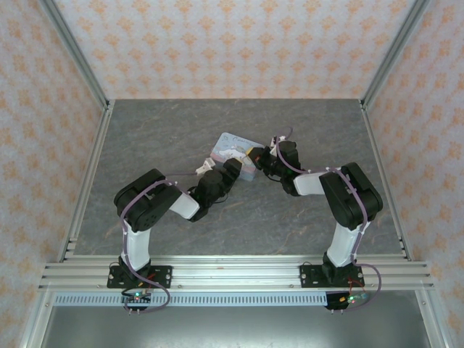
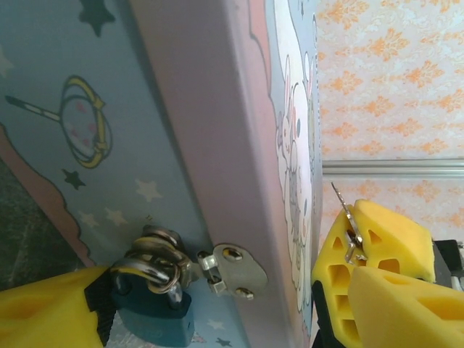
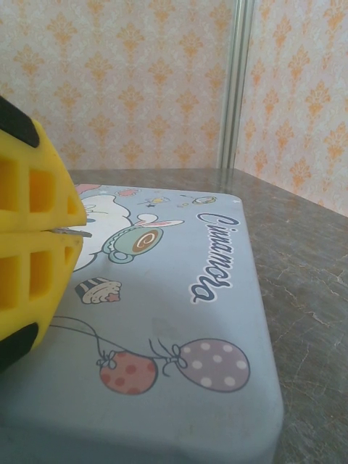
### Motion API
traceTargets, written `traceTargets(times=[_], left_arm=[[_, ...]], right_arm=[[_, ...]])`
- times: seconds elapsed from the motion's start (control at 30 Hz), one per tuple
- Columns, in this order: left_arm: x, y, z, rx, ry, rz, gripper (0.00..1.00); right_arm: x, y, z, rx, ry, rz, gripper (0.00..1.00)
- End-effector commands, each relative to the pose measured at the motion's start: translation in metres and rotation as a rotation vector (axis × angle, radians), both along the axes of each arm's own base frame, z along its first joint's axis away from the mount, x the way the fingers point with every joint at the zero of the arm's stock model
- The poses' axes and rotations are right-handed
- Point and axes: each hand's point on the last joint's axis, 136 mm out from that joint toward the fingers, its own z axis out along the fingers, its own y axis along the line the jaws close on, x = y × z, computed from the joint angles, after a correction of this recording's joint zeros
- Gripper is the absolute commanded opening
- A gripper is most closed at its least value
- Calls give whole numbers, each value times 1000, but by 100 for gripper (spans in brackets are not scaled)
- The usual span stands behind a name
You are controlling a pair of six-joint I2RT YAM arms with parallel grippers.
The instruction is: Unlock the padlock with the key
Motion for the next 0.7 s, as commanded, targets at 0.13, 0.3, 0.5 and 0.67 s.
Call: traceTargets(times=[0.13, 0.3, 0.5, 0.67], left_arm=[[-28, -2, -79, 178, 163, -109, 83], [-29, 0, -52, 168, 14, -131, 82], [-30, 2, -32, 166, -50, -133, 79], [-29, 5, -23, 138, -82, -113, 78]], right_arm=[[-23, -5, -43, -65, 139, 11, 0], [-24, -6, -47, -70, 145, 13, 0], [-25, -8, -51, -74, 150, 11, 0], [-26, -7, -52, -75, 152, 11, 0]])
